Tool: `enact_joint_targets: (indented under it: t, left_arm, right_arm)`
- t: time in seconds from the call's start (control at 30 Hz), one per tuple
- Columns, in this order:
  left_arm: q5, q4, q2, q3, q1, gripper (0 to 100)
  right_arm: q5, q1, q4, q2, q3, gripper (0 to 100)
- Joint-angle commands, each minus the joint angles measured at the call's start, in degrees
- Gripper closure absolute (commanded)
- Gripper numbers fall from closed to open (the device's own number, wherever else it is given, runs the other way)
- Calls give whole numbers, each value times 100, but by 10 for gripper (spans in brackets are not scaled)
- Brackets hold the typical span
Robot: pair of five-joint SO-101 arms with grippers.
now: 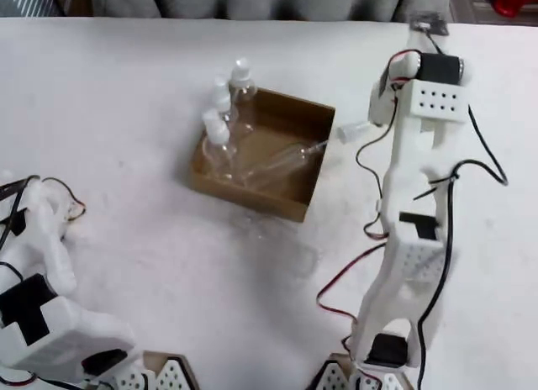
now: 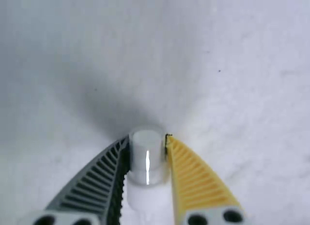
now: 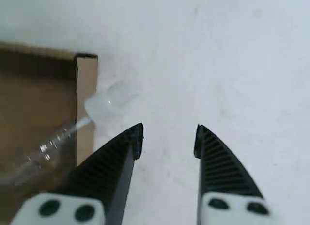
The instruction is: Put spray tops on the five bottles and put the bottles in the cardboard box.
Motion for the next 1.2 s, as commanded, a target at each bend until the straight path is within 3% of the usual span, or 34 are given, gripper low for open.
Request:
enact_joint_targets:
  t: [0.0,0.3,0.47,0.97,1.17]
  left_arm:
    - [35,-97,-40,-220,84,980]
    - [35,-97,-40,-220,84,980]
    - [35,-97,-40,-229,119,980]
    - [26,-97,-40,-229,119,980]
    - [26,-97,-40,-229,119,980]
  right_arm:
    - [-1099,-75,110,180,-791,796]
    - [-2470,-444,101,884,-1275,775]
    - [-2831,-699,101,1218,-1600,775]
    - [-2831,-796,-84,2079,-2224,782]
    - [-2611,-796,-92,2097,-2277,866]
